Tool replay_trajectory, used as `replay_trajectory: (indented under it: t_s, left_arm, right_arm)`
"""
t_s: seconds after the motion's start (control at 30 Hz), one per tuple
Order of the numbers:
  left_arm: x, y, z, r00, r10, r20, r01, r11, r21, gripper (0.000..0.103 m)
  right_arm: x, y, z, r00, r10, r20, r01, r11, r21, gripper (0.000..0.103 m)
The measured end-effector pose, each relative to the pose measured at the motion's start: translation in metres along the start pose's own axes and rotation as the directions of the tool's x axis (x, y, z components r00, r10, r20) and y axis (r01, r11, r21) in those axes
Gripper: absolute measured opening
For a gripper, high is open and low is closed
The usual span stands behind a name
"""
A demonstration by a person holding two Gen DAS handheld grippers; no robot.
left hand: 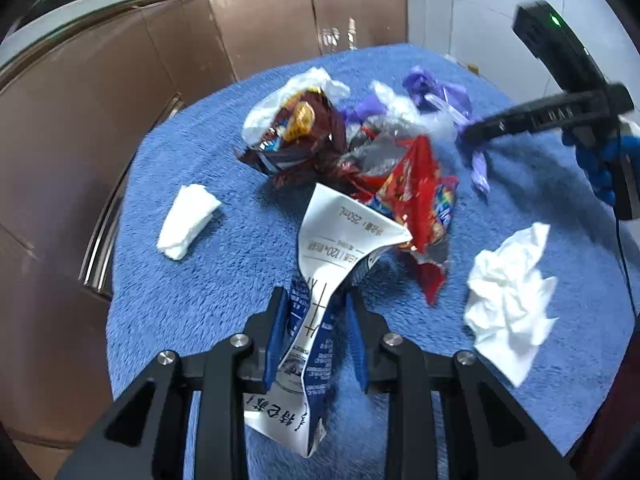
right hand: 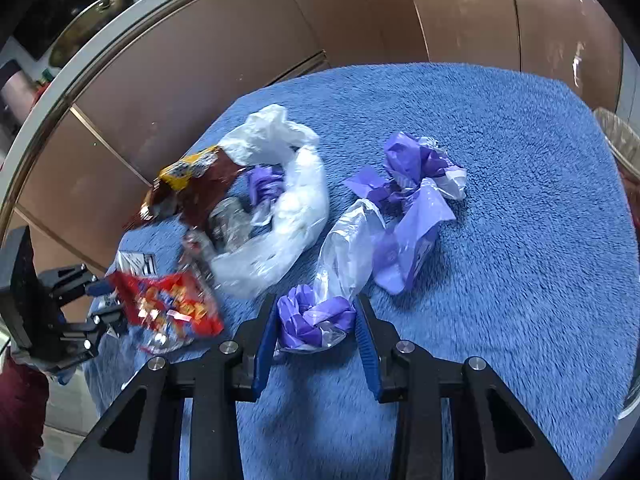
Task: Collect trash
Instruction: 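Grasp the white milk carton with the left tool while the right tool grasps purple wrapper and plastic bag, then carry both items to the metal bin and open both tools to drop them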
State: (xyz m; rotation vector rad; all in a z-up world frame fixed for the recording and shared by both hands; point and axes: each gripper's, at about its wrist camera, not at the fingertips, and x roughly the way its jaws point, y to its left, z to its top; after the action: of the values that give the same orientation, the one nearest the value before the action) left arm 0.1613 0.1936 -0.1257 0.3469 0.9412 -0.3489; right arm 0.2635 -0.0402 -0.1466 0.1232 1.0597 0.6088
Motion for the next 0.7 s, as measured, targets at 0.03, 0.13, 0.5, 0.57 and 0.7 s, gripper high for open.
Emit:
replay_trajectory:
  t_s: [0.03,0.13,0.5,0.57,0.7]
  left_arm:
    - [-0.005,0.000,0.000,1.000,0.007,0.010,-0.007,1.000,-0.014,0.027]
    - [-0.025,0.002,-0.002,0.998,0.034,0.047,-0.030,0.997,-0.070,0.026]
    - [-0.103,-0.055,0.046,0.964,0.003,0.267,0.036,0.989,-0.142,0.025]
    - [-0.108,-0.072,0.066,0.953,-0.035,0.299,0.079,0.987,-0.137,0.025]
    - [-0.112,-0.119,0.115,0.928,-0.143,0.344,0.182,0.980,-0.083,0.025]
  right_arm:
    - [-0.005,0.003,-0.002,1.000,-0.002,0.005,0.002,1.000,-0.015,0.034]
    - [-0.025,0.009,-0.011,1.000,-0.002,0.025,0.003,0.999,-0.049,0.034]
    - [-0.150,0.023,-0.040,0.978,-0.053,0.204,0.070,0.995,-0.076,0.034]
    - [-0.176,0.017,-0.044,0.967,-0.084,0.241,0.101,0.993,-0.061,0.034]
    - [-0.219,-0.005,-0.049,0.934,-0.178,0.310,0.190,0.982,-0.007,0.034]
